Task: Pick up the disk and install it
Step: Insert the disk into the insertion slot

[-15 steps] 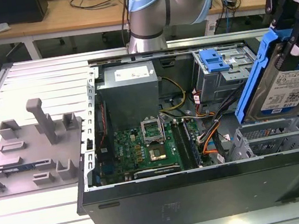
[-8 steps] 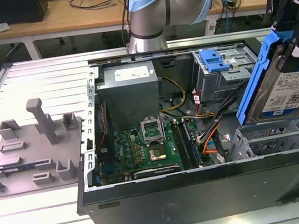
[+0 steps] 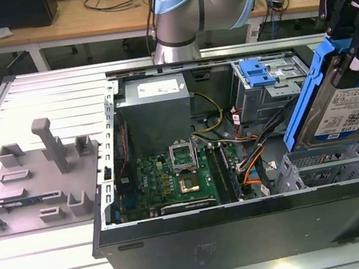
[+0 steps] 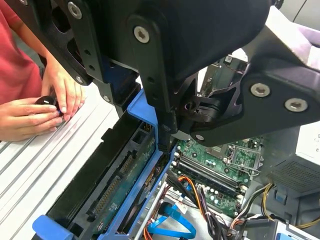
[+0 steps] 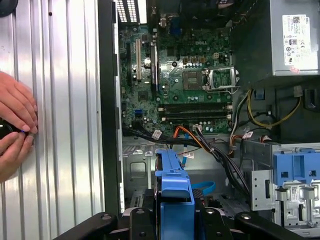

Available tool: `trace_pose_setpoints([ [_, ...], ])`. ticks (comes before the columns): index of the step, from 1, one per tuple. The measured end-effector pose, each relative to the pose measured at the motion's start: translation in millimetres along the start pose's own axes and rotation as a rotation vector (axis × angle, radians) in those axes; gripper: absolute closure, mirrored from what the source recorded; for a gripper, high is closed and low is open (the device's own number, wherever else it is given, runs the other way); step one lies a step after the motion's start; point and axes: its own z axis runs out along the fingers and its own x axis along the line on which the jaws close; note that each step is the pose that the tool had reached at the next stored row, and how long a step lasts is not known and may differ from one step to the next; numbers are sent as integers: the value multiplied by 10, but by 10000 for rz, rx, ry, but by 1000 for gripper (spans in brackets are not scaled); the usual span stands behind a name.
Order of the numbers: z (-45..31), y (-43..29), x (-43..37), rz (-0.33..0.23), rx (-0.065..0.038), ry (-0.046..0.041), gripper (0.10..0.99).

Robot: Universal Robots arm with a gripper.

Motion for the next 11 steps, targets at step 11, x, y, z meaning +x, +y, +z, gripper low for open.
trace_pose_setpoints([
  [11, 6, -42, -5, -509, -5, 11, 722],
])
